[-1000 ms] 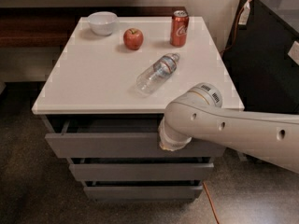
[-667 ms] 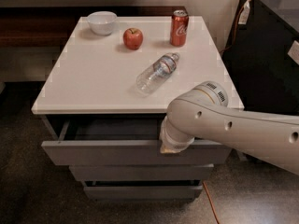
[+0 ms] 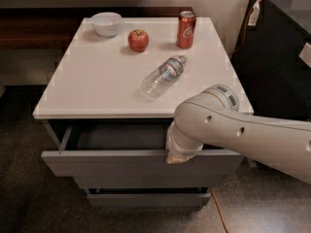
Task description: Place water bottle into top drawer
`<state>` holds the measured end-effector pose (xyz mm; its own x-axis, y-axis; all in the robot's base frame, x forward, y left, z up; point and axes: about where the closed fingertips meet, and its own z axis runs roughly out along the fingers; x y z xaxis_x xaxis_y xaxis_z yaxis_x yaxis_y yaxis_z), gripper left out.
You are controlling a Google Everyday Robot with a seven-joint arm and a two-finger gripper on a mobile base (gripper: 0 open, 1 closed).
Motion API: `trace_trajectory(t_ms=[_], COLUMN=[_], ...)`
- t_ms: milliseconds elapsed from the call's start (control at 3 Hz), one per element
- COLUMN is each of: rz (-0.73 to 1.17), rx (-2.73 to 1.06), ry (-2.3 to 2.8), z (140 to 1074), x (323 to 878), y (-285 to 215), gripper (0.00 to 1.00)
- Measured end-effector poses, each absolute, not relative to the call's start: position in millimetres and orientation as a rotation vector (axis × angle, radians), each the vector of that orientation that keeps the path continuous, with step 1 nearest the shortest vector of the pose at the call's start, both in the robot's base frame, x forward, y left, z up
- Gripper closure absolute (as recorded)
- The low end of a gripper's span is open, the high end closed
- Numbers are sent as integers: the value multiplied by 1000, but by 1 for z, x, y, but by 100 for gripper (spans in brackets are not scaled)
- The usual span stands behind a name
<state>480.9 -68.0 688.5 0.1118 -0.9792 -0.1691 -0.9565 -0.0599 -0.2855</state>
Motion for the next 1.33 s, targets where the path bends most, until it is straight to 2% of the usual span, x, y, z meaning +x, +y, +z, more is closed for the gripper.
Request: trace_trajectory(t_ms=[1000, 1333], rz=[-10, 75], rx=[-2141, -2175], ry=[1862, 1841], z=[703, 721], x=[441, 412], y=[-65, -63], gripper=[100, 78])
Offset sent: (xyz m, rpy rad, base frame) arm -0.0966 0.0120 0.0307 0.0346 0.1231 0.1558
